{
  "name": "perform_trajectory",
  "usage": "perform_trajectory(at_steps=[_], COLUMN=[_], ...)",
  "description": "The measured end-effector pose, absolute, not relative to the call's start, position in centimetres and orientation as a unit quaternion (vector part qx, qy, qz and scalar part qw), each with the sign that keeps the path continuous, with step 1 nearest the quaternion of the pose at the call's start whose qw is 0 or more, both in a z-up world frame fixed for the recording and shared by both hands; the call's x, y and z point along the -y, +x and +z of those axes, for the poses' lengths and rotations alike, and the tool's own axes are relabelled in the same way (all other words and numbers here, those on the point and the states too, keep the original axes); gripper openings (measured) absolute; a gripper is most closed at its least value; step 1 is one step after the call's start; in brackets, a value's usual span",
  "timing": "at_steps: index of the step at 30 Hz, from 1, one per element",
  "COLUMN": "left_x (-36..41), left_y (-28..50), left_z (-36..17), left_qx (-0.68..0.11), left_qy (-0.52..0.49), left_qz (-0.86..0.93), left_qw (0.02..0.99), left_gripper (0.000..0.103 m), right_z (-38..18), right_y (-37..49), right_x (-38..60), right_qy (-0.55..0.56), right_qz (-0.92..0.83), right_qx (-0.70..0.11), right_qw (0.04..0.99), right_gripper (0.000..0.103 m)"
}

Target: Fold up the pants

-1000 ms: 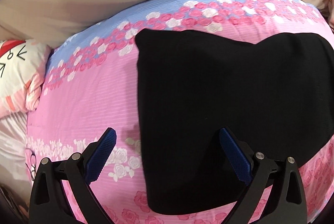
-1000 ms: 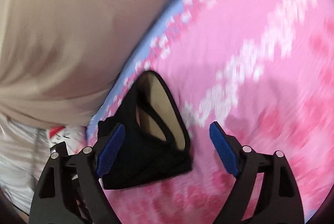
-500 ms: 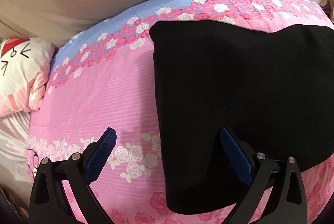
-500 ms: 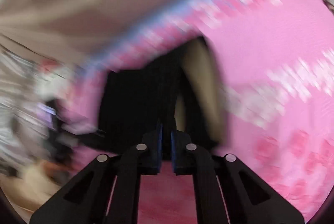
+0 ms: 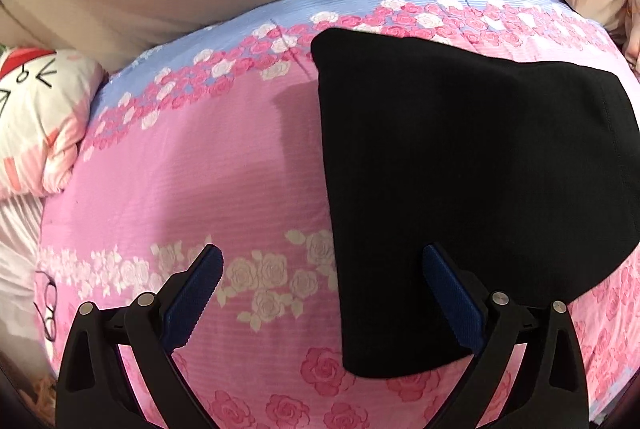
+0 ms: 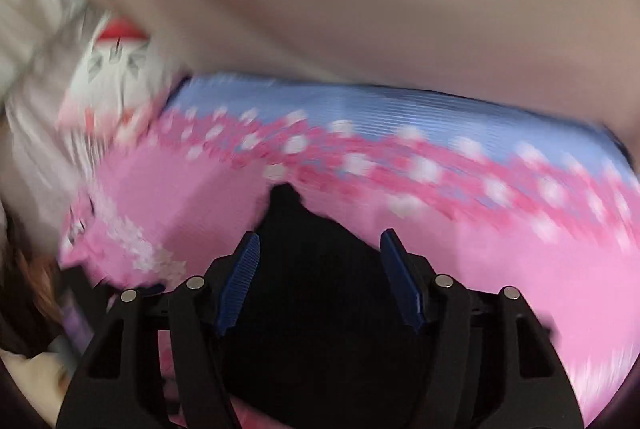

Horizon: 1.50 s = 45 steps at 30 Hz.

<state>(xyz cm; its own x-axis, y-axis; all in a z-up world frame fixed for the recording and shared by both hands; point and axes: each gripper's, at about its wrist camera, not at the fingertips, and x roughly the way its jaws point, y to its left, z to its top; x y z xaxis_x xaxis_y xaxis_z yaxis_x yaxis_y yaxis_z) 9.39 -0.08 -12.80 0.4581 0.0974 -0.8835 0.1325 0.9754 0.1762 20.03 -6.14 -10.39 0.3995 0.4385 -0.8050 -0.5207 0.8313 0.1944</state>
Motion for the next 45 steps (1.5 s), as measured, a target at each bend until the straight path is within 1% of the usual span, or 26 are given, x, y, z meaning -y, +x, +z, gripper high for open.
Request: perform_trajectory(at_steps=[3,4,5,8,11,13,14,15,17,19,21,22,23,26,29,30,31,32,33,35,36,38,39,40,41,45], left_x=[-0.2,-0.3,-0.5,-1.1,-2.4,-3.8,-4.3,-4.9,-5.6,-5.5,-5.0,-4.6,-4.4,-3.5,-2.6,-2.0,-1.2,-0.6,-0.1,0.7,1.1,1.4,1.6,1.9,2.2,3.7], left_y=[9.0,9.0,9.0,8.9,9.0,9.2,9.3,9.5,9.8,9.7,9.5,9.3,9.2,9.1,9.2,9.3,9.5,9.8,10.1,10.4,10.4,10.5,10.6,10.6,10.6,10.0], left_z=[-13.2,-13.2,-13.2,-13.2,-13.2,-13.8,-14.0,-14.3,-14.5,-14.2,-13.7,-13.5,-13.4,-12.5,-11.4,-11.3,-11.4,-11.6,-12.0,-12.5,-12.6,-12.8,-12.8,-12.7,-12.6,-11.3], left_qx=[-0.522,-0.521,-0.52,-0.518,-0.517,-0.525,-0.527,-0.53,-0.535,-0.536,-0.526,-0.521,-0.519,-0.514,-0.505,-0.504,-0.504,-0.508,-0.512,-0.512,-0.51,-0.508,-0.508,-0.509,-0.512,-0.501], left_qy=[0.106,0.104,0.1,0.094,0.092,0.078,0.069,0.056,0.041,0.046,0.07,0.087,0.098,0.116,0.109,0.113,0.12,0.127,0.135,0.156,0.164,0.172,0.173,0.172,0.172,0.171], left_qz=[-0.017,-0.019,-0.022,-0.022,-0.008,-0.001,0.0,-0.002,-0.005,-0.007,-0.003,0.0,0.002,0.008,0.006,0.007,0.008,0.009,0.008,0.012,0.011,0.014,0.015,0.016,0.019,0.008], left_qw=[0.846,0.847,0.848,0.85,0.851,0.848,0.847,0.846,0.844,0.843,0.848,0.849,0.849,0.85,0.856,0.856,0.855,0.852,0.848,0.845,0.844,0.844,0.844,0.843,0.842,0.848], left_gripper=[0.098,0.098,0.098,0.098,0.098,0.098,0.098,0.098,0.098,0.098,0.098,0.098,0.098,0.098,0.098,0.098,0.098,0.098,0.098,0.098,0.098,0.098,0.098,0.098,0.098,0.098], right_z=[-14.7,-15.9,-17.1,-16.9,-15.8,-18.8,-20.7,-20.9,-18.8,-15.2,-12.7,-11.7,-11.4,-12.0,-17.0,-19.5,-19.5,-18.7,-17.4,-15.5,-15.4,-18.7,-20.1,-19.7,-19.2,-15.7], right_y=[23.6,24.1,24.5,23.8,24.1,25.7,26.4,26.8,26.8,24.8,21.9,19.7,18.1,13.1,10.5,10.0,9.3,9.1,8.7,7.8,7.6,8.2,7.9,7.3,7.2,5.7], right_x=[1.5,1.0,0.3,-1.5,-3.5,-4.5,-4.6,-4.1,-1.9,1.9,6.5,10.0,12.2,18.3,22.0,24.0,24.9,25.5,26.0,26.6,26.7,26.4,26.7,27.5,27.7,28.1], right_qy=[-0.078,-0.083,-0.089,-0.111,-0.108,-0.125,-0.123,-0.097,-0.038,0.004,0.04,0.059,0.063,0.066,0.061,0.089,0.119,0.135,0.155,0.193,0.19,0.134,0.12,0.136,0.147,0.179], right_qz=[0.297,0.303,0.302,0.314,0.325,0.313,0.312,0.325,0.315,0.301,0.279,0.252,0.227,0.155,0.098,0.089,0.091,0.071,0.059,0.084,0.086,0.083,0.09,0.093,0.088,0.095], right_qx=[-0.514,-0.524,-0.541,-0.533,-0.513,-0.528,-0.544,-0.531,-0.531,-0.475,-0.435,-0.419,-0.412,-0.419,-0.468,-0.482,-0.461,-0.464,-0.457,-0.411,-0.409,-0.462,-0.464,-0.451,-0.461,-0.44], right_qw=[0.801,0.792,0.78,0.778,0.787,0.779,0.769,0.777,0.785,0.827,0.855,0.87,0.88,0.892,0.876,0.867,0.875,0.872,0.874,0.887,0.888,0.873,0.873,0.877,0.871,0.875], right_gripper=[0.059,0.04,0.017,0.013,0.013,0.013,0.02,0.021,0.021,0.022,0.028,0.034,0.036,0.036,0.034,0.033,0.032,0.033,0.036,0.035,0.034,0.034,0.035,0.035,0.038,0.039])
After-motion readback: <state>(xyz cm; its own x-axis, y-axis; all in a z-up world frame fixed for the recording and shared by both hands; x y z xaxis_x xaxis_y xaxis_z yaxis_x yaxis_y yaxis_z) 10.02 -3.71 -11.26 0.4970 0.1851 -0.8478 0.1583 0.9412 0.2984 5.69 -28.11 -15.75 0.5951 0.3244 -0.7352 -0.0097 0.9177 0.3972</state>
